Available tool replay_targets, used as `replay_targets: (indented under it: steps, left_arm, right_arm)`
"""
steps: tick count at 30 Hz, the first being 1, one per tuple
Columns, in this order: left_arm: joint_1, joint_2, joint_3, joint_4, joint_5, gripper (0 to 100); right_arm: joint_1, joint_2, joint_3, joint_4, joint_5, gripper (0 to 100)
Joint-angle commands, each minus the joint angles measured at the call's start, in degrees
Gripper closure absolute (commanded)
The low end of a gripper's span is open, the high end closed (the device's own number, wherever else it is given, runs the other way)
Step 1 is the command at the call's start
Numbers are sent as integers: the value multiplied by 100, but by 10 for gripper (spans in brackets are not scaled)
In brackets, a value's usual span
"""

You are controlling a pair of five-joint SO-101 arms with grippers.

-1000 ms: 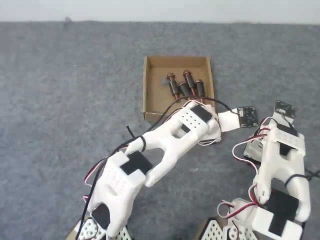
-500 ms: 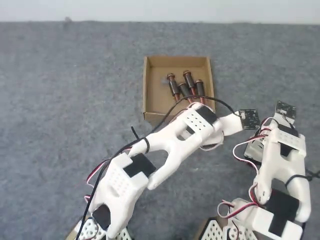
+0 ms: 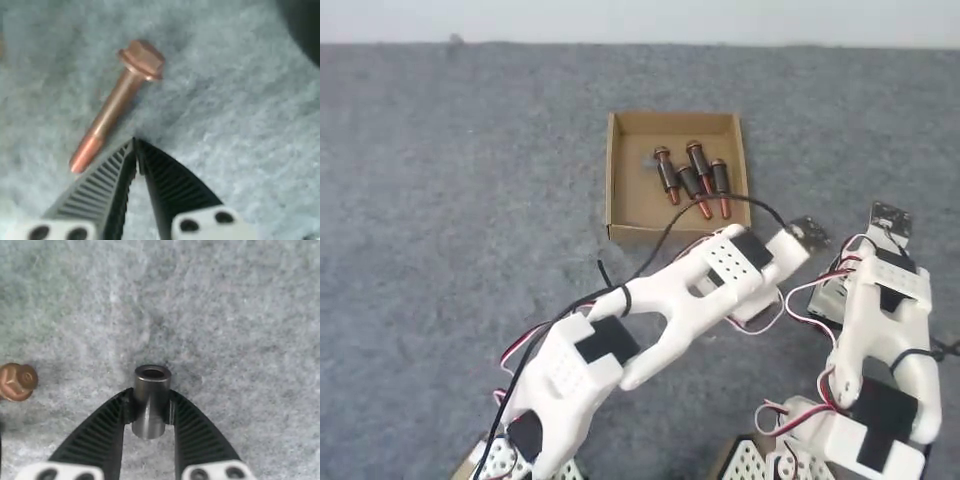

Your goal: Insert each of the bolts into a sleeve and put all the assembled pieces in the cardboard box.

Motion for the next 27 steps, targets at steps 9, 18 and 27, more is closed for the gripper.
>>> replay_targets:
  steps: [9,18,27]
  left_arm:
    - [-62,-2338,2070,-1521,-536,917]
    - [-97,-2743,2914,-2875,-1574,819]
    - [-149,-1503,1833,-3147,-2303,823]
  right_arm:
    - [13,-57,-334,22,70,991]
    - [13,-57,-334,22,70,991]
    - [13,-57,-334,22,70,991]
